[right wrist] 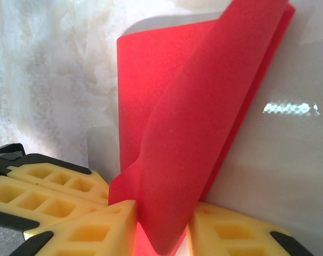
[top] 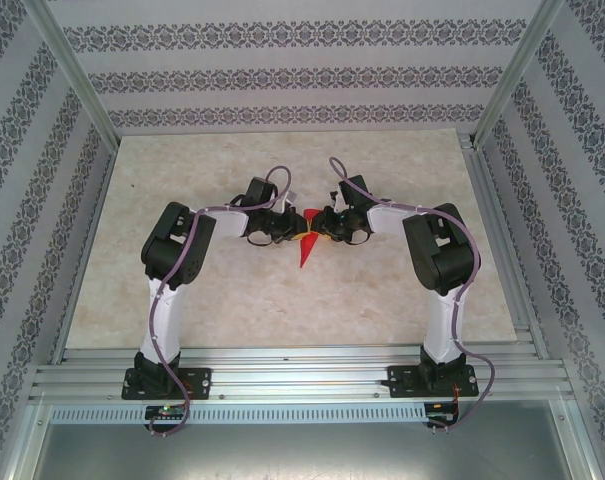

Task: Fold a paper plane with a square sheet of paper (fold left side to right side)
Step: Fold the wing for the fifth time at the center of the table.

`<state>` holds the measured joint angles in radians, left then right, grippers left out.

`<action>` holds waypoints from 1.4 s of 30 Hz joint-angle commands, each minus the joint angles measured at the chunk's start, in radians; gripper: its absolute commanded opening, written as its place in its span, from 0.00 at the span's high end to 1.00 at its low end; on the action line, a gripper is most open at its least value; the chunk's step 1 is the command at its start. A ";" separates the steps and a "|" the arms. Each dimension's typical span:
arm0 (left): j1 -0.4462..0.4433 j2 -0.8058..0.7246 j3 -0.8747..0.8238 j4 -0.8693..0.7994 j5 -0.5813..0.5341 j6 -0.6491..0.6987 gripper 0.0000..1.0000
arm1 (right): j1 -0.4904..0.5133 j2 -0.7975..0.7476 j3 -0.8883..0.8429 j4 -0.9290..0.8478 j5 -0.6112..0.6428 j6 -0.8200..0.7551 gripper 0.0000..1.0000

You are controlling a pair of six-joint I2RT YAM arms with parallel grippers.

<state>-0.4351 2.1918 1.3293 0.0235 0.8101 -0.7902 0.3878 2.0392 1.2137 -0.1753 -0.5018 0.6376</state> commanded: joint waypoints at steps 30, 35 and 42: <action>0.011 0.009 -0.021 -0.021 -0.069 0.050 1.00 | -0.014 -0.179 -0.177 0.148 -0.040 -0.027 0.68; 0.011 0.003 -0.034 -0.020 -0.081 0.048 1.00 | 0.009 -0.148 -0.146 0.176 -0.051 0.003 0.70; 0.012 0.008 -0.036 -0.019 -0.078 0.049 1.00 | 0.020 -0.104 -0.128 0.216 -0.059 0.029 0.74</action>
<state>-0.4320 2.1918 1.3178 0.0097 0.7536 -0.7670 0.3992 1.9079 1.0584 -0.0132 -0.5423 0.6445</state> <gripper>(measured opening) 0.060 0.267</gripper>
